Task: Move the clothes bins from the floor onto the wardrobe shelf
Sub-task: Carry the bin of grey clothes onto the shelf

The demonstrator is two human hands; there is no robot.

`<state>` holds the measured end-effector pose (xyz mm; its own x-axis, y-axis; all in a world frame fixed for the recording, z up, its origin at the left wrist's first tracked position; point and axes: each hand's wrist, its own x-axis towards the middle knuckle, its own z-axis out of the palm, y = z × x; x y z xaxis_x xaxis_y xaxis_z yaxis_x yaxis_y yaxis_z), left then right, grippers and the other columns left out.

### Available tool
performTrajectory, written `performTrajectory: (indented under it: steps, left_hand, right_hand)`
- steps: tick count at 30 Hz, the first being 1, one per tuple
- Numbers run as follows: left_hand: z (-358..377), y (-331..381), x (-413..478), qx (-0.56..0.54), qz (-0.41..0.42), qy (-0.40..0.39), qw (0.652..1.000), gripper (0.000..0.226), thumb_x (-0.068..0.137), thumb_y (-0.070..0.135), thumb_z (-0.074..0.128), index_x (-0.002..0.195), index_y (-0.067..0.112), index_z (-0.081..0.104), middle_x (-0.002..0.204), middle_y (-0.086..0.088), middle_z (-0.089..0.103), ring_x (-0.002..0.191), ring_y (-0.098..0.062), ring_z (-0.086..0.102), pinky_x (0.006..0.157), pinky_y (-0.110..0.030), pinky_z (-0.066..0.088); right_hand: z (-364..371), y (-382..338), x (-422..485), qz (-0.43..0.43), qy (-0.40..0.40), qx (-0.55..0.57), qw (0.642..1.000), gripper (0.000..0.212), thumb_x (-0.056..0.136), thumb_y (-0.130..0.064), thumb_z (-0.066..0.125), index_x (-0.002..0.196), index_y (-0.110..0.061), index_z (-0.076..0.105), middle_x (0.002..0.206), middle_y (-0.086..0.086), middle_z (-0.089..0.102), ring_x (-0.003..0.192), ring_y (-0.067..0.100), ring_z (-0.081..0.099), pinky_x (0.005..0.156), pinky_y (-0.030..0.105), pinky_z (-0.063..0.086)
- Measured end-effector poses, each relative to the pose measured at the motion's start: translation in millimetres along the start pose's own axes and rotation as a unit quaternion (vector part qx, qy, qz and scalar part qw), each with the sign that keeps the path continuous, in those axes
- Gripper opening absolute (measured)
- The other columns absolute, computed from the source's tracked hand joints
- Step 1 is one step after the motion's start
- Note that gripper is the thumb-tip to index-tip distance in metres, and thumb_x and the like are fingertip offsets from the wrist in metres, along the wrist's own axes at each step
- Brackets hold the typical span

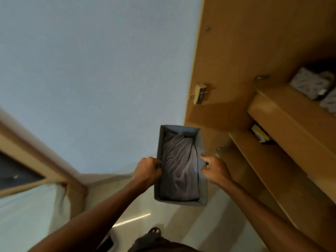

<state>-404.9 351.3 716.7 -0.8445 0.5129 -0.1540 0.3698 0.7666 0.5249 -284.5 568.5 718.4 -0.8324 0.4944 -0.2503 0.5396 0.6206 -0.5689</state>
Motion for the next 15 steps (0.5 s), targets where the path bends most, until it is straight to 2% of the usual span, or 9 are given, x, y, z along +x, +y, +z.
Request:
performTrajectory:
  steps: [3,7,9,11,12,15]
  left_hand:
    - [-2,25,41,0.012,0.066,-0.030,0.997,0.020,0.080,0.018,0.056,0.087,0.020,0.075,0.083,-0.004,0.073,0.078,-0.025,0.068,0.069,-0.032,0.055]
    - [1,65,88,0.017,0.135,-0.065,0.989,0.021,0.084,0.018,0.058,0.092,0.021,0.077,0.089,0.000,0.072,0.077,-0.019,0.064,0.066,-0.027,0.048]
    - [4,89,111,0.016,0.163,-0.081,0.983,0.020,0.081,0.022,0.059,0.090,0.023,0.077,0.090,0.003,0.073,0.080,-0.021,0.067,0.072,-0.030,0.055]
    - [9,116,130,0.019,0.199,-0.101,0.975,0.018,0.081,0.023,0.060,0.088,0.023,0.076,0.088,0.003,0.073,0.079,-0.021,0.068,0.076,-0.034,0.058]
    - [10,131,137,0.020,0.219,-0.110,0.969,0.017,0.083,0.023,0.060,0.087,0.022,0.076,0.086,0.003,0.073,0.078,-0.019,0.067,0.076,-0.032,0.058]
    - [24,180,160,0.023,0.278,-0.138,0.950,0.018,0.086,0.019,0.058,0.087,0.020,0.076,0.085,0.004,0.071,0.075,-0.015,0.065,0.072,-0.029,0.055]
  right_hand:
    - [-21,10,4,0.048,0.049,0.004,0.998,0.058,0.081,-0.005,0.057,0.136,-0.024,0.050,0.115,0.008,0.069,0.097,0.027,0.068,0.082,0.045,0.057]
    - [-49,21,5,0.109,0.093,0.044,0.989,0.059,0.081,-0.006,0.056,0.137,-0.023,0.049,0.116,0.011,0.068,0.094,0.028,0.068,0.080,0.046,0.057]
    - [-68,23,3,0.116,0.123,0.052,0.984,0.055,0.084,-0.002,0.056,0.136,-0.019,0.051,0.118,0.018,0.066,0.103,0.036,0.064,0.085,0.049,0.055]
    - [-89,28,1,0.123,0.146,0.066,0.979,0.051,0.085,0.000,0.055,0.134,-0.017,0.053,0.126,0.017,0.062,0.113,0.037,0.058,0.092,0.049,0.051]
    - [-99,31,0,0.129,0.151,0.068,0.978,0.051,0.085,-0.002,0.054,0.133,-0.020,0.053,0.127,0.015,0.062,0.113,0.036,0.059,0.093,0.049,0.051]
    - [-132,47,-2,0.137,0.177,0.085,0.971,0.046,0.088,-0.009,0.056,0.129,-0.030,0.055,0.113,0.009,0.070,0.097,0.036,0.065,0.084,0.048,0.055]
